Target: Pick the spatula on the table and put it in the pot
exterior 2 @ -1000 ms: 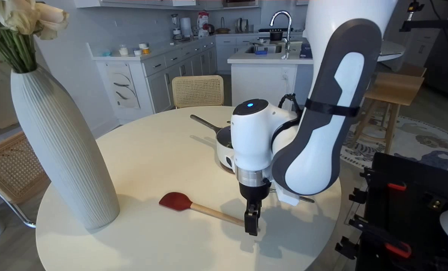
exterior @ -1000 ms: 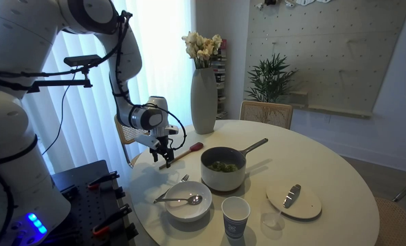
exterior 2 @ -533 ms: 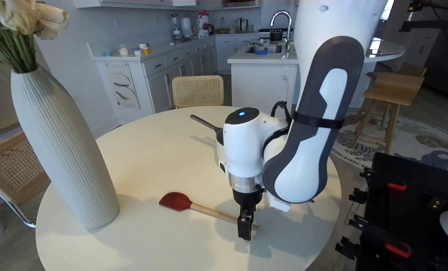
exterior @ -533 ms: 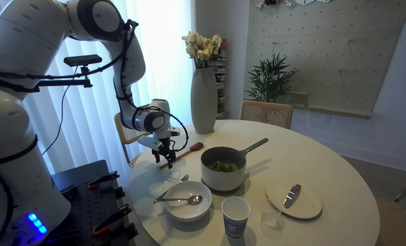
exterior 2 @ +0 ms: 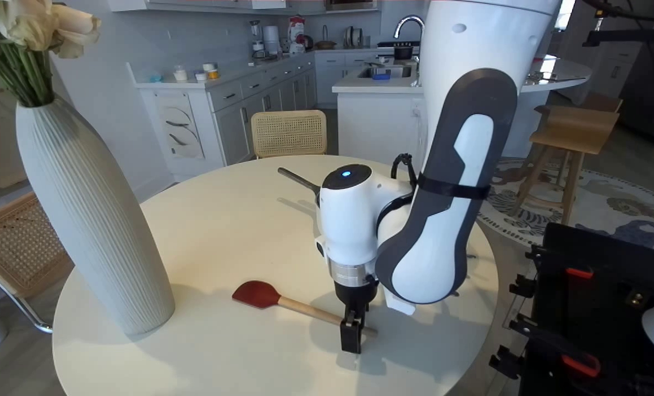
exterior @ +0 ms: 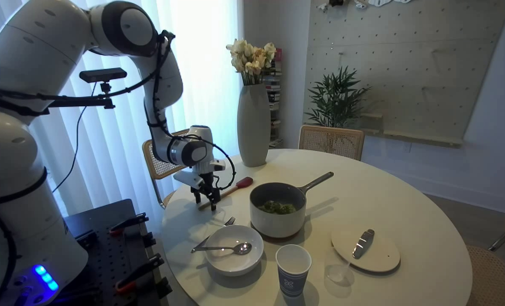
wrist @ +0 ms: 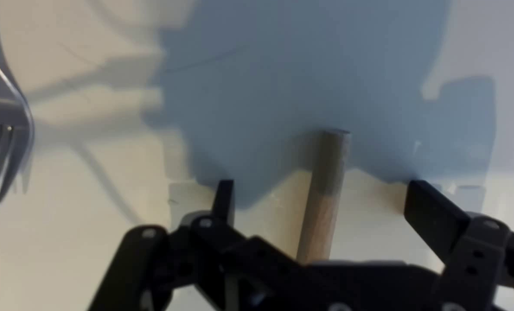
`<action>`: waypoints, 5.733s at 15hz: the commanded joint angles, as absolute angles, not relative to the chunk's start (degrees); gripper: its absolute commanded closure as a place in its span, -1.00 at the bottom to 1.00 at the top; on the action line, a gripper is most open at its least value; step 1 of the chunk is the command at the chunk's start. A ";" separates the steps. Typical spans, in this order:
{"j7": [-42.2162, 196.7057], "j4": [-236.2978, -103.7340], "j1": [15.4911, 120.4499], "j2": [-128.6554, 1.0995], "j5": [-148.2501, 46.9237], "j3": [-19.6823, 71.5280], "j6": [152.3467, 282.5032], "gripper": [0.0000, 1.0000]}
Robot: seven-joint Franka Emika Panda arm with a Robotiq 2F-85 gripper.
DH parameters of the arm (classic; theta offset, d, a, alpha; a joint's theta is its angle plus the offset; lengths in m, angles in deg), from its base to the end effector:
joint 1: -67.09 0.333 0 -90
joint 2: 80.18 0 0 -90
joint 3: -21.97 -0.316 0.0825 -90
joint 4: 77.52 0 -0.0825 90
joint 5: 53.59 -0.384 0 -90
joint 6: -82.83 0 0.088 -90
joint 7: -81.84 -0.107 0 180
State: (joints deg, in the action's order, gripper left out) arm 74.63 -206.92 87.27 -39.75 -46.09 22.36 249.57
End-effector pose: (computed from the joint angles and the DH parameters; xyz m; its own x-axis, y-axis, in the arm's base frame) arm 0.4663 0.1758 0.0449 0.9386 0.3409 -0.0520 0.3429 -0.9388 0.0342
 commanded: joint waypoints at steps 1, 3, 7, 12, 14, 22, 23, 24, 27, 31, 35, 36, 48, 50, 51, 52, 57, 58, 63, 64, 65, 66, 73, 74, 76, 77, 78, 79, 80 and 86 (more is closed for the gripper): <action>72.52 -205.31 88.61 -38.15 -46.73 23.64 250.92 -0.83; 72.63 -205.02 88.33 -37.96 -46.99 23.42 250.98 -0.32; 72.52 -204.63 88.11 -37.78 -47.19 23.97 250.95 0.29; 71.96 -204.55 87.98 -37.78 -47.29 24.44 250.76 0.98; 71.78 -204.65 87.98 -37.92 -47.25 24.46 250.64 0.89; 74.87 -206.90 84.08 -47.27 -47.58 21.53 244.50 0.89; 75.26 -207.21 83.42 -49.63 -47.48 21.18 243.03 0.89; 75.57 -207.35 82.90 -52.07 -47.25 21.02 241.21 0.89; 76.67 -206.89 81.31 -58.98 -46.59 20.55 234.33 0.89; 80.68 -205.46 77.97 -68.02 -47.02 19.20 220.61 0.89; 85.82 -202.73 74.95 -74.05 -47.56 18.78 204.20 0.89; 86.63 -201.98 74.33 -74.98 -47.23 19.01 200.32 0.89; 93.15 -196.05 67.43 -80.08 -43.64 22.76 171.10 0.89; 93.91 -196.01 66.51 -79.50 -43.95 23.53 170.02 0.89; 94.43 -196.18 66.10 -79.13 -44.15 23.88 169.87 0.89; 94.79 -196.24 65.63 -78.63 -44.65 24.21 169.71 0.89; 95.06 -197.21 64.19 -75.28 -45.28 25.22 170.74 0.89; 95.13 -197.28 63.87 -74.46 -45.38 25.29 170.83 0.89; 94.66 -197.83 62.73 -71.00 -45.36 25.42 173.08 0.89; 94.67 -197.78 62.47 -70.35 -45.44 25.45 173.62 0.89; 94.91 -197.69 62.24 -69.77 -45.63 25.46 174.15 0.89; 94.78 -197.54 62.03 -69.06 -45.86 25.52 174.73 0.89; 94.26 -196.49 61.59 -63.95 -47.71 25.04 181.95 0.89; 94.30 -196.28 61.64 -63.22 -48.15 24.90 183.19 0.89; 93.64 -195.77 62.02 -61.52 -48.52 24.53 185.83 0.89; 93.47 -195.49 62.20 -60.77 -48.68 24.28 187.04 0.89; 93.30 -195.18 62.39 -60.09 -48.70 24.01 188.08 0.89; 93.13 -194.90 62.53 -59.43 -48.69 23.79 189.03 0.89; 93.04 -194.46 62.70 -58.80 -48.74 23.55 189.51 0.89; 93.24 -192.39 62.96 -56.52 -49.08 23.07 190.24 0.89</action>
